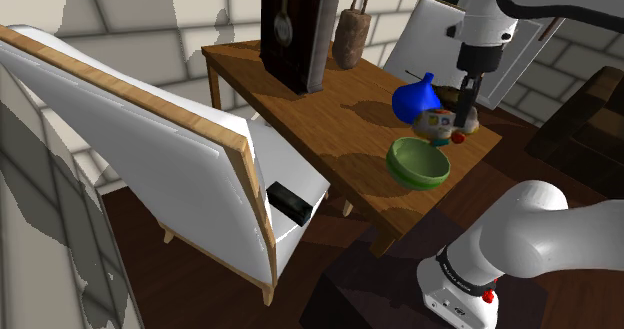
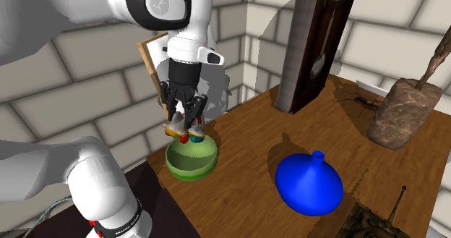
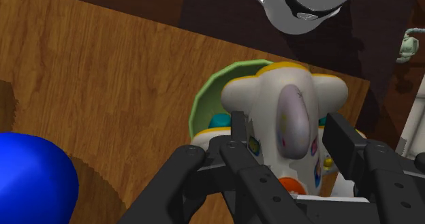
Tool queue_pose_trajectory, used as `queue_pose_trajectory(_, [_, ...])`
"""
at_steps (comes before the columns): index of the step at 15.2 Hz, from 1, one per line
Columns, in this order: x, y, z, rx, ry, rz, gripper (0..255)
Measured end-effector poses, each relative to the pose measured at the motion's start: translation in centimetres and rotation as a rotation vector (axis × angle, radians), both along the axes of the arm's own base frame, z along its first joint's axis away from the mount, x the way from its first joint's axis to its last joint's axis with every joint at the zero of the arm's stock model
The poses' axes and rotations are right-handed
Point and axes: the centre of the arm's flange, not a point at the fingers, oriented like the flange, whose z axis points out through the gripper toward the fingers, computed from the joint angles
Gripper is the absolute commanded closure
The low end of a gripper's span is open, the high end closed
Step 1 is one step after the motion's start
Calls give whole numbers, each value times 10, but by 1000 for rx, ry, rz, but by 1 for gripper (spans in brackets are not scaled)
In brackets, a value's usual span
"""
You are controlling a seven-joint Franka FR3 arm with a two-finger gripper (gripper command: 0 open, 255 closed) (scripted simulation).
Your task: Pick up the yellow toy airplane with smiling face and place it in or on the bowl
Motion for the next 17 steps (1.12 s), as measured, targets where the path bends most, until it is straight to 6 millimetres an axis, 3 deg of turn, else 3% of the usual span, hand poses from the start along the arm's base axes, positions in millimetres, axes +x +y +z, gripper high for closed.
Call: queue_pose_trajectory(17, [-4,1,-83,0,1,0,255])
